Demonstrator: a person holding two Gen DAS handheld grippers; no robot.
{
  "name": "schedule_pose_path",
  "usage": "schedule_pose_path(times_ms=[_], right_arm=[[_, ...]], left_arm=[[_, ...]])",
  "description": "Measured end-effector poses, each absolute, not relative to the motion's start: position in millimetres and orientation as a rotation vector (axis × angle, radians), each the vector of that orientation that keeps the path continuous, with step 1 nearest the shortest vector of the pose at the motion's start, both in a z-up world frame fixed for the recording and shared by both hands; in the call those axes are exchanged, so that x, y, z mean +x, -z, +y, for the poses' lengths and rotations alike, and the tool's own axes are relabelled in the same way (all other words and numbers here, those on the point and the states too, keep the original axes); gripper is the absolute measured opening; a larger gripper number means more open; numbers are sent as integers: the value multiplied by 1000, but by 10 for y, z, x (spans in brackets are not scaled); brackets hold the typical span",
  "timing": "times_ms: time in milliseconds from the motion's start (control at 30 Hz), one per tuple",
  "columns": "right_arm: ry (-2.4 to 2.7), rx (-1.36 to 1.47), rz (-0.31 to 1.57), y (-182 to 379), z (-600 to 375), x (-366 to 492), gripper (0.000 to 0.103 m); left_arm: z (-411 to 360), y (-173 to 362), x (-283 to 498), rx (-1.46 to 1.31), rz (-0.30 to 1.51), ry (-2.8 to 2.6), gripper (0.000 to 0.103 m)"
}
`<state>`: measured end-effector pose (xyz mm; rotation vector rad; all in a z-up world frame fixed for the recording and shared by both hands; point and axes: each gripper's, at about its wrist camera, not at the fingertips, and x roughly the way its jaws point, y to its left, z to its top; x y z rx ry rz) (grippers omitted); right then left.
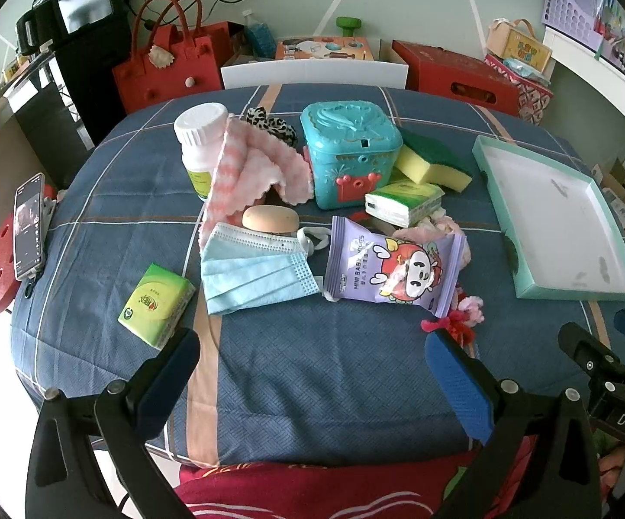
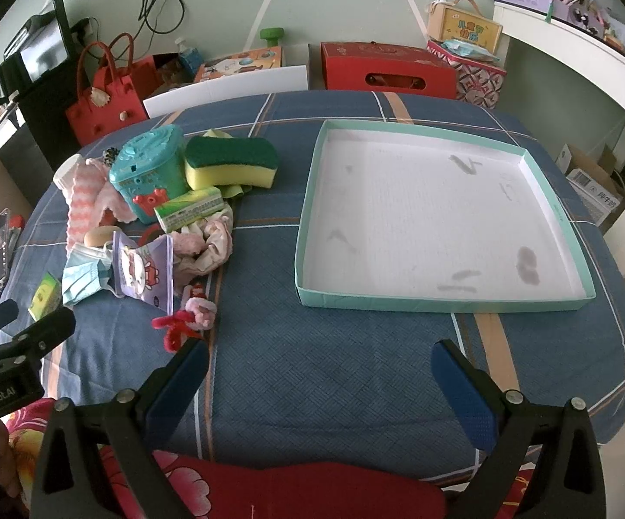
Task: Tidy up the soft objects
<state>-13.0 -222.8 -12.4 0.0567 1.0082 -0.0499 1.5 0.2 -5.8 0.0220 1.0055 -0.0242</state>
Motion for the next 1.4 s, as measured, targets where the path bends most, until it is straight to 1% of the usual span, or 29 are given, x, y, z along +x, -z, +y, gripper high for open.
schedule_pose_path(times_ms=[1400], right_arm=[[57,51,1010,128,-2227,-136,103]], left_arm=[[-3,56,22,24,1007,24,103]])
